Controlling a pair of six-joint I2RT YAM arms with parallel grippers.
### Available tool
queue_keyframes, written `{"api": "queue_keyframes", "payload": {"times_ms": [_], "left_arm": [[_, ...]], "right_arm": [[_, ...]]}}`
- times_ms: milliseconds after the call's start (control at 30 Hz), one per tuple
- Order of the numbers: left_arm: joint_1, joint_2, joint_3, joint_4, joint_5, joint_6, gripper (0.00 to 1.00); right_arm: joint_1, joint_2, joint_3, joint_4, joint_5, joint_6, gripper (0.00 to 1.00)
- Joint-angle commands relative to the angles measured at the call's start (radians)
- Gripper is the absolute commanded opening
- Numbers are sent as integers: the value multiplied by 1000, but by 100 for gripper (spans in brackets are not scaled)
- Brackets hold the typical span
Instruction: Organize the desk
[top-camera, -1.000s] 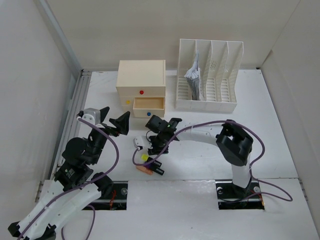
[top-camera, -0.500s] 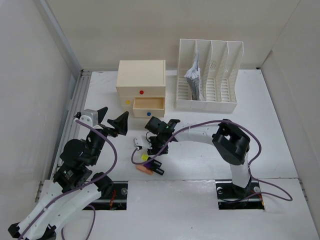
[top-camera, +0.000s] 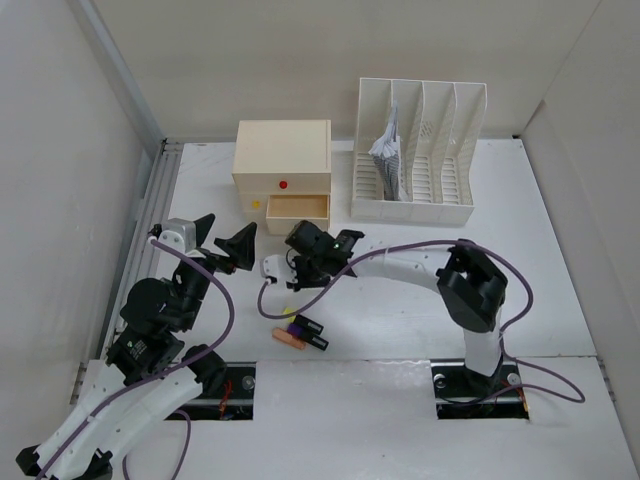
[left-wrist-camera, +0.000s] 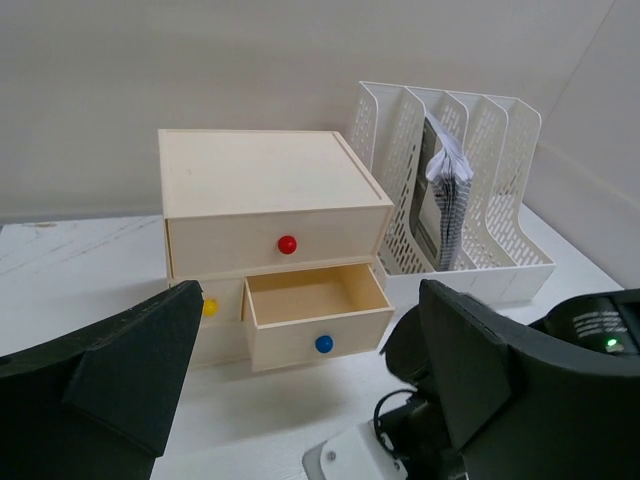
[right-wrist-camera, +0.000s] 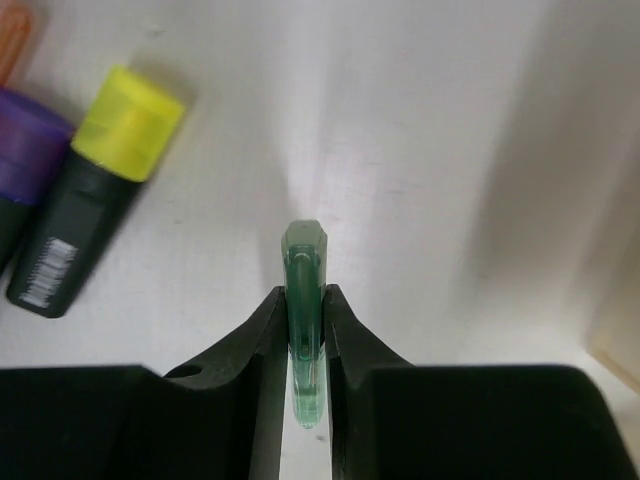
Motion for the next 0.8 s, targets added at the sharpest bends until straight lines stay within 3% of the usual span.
{"api": "queue_keyframes", "payload": {"times_ms": [0, 400, 767], "left_arm": [[-7, -12, -8, 37, -12, 15, 88], [-7, -12, -8, 37, -22, 15, 88], [-7, -12, -8, 37, -31, 15, 88]], "right_arm": [[8, -107, 88, 115, 125, 7, 0], [-41, -159, 140, 389, 442, 96, 0], [-110, -59, 258, 432, 522, 96, 1]]}}
